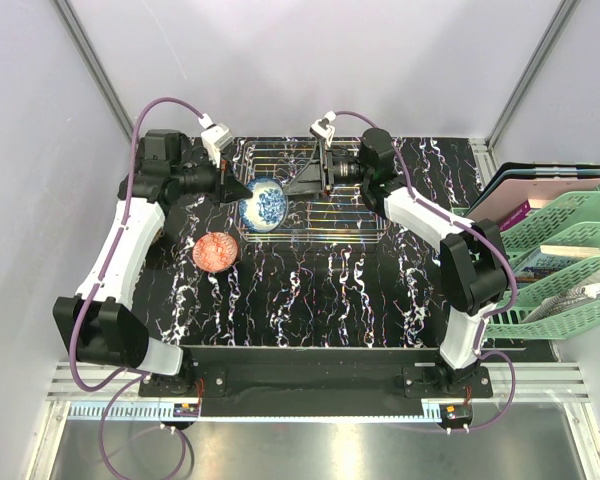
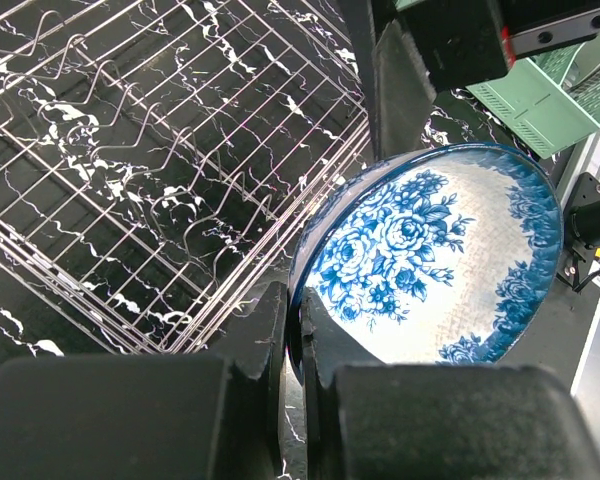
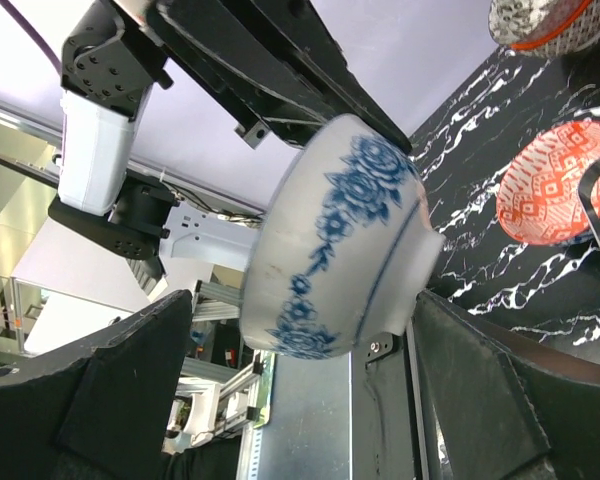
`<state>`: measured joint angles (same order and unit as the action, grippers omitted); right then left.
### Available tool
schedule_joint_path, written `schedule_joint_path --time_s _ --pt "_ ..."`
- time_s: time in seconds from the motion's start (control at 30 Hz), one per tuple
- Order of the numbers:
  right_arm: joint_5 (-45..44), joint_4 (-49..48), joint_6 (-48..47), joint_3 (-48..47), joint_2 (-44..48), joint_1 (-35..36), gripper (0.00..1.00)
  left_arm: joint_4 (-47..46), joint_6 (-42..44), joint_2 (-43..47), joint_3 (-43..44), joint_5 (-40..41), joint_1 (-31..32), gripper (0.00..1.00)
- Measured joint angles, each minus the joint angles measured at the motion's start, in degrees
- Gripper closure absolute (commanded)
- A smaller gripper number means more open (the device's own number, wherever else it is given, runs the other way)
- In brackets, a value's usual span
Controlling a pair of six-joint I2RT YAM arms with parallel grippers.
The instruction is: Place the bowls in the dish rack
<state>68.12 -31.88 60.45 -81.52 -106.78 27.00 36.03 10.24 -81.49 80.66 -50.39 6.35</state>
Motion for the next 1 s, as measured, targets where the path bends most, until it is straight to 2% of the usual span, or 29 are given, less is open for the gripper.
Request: schedule_joint_path --time_s 1.0 --pt "0.1 0.0 -0.7 1.0 -0.6 1.0 0.00 -3.2 -1.8 0.9 0.0 0.1 1.5 1.00"
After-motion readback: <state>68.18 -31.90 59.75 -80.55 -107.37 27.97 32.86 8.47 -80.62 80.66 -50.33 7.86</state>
